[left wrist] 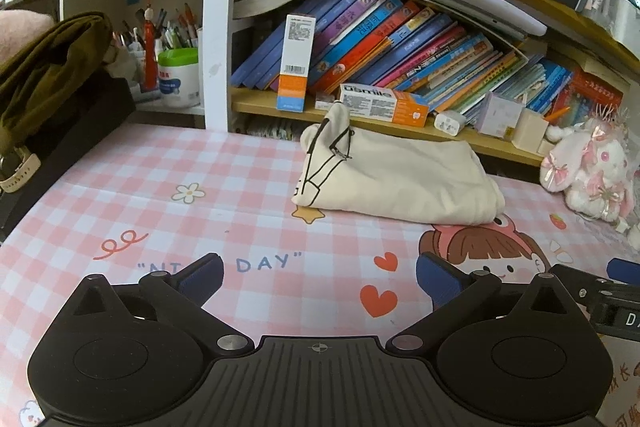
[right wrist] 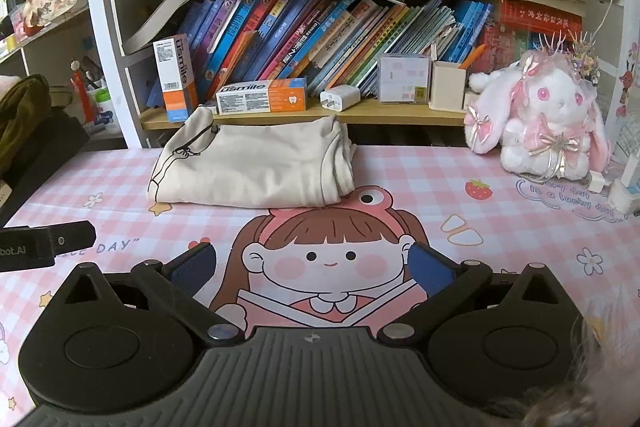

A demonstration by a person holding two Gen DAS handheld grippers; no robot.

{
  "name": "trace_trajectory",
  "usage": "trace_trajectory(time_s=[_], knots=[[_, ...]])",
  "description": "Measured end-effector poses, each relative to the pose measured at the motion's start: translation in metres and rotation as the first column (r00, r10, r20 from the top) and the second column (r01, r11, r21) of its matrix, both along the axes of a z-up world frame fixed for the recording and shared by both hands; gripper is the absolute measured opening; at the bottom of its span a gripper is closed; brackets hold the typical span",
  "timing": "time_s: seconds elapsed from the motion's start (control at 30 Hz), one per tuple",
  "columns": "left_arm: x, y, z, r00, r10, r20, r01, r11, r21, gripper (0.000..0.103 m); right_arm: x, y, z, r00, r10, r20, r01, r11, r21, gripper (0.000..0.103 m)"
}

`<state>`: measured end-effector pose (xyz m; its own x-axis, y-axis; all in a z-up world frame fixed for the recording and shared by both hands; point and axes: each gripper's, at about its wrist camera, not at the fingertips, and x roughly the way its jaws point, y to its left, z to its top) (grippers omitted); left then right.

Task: Fold clothes

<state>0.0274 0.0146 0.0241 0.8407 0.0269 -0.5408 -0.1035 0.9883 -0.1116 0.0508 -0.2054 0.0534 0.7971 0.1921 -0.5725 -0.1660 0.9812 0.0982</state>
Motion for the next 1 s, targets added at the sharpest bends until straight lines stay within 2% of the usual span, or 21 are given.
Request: trace_trajectory(time_s=[0.47, 1.0], knots=[[-0.0076, 0.0026, 0.0030, 1.000, -0.006, -0.022, 0.006, 1.000, -0.014, 0.103, -0.0054, 0.0074, 0.0001, 1.000, 0.006, -0.005, -0.006, 1.000, -0.009, 0.103], [-0.0068, 0.0026, 0.0034, 0.999, 0.008, -0.038, -0.007, 1.000, 0.017, 0.103, -0.0064, 0.0081, -0.0008, 1.000, 0.008, -0.009, -0.008, 1.000, -0.015, 0.103]])
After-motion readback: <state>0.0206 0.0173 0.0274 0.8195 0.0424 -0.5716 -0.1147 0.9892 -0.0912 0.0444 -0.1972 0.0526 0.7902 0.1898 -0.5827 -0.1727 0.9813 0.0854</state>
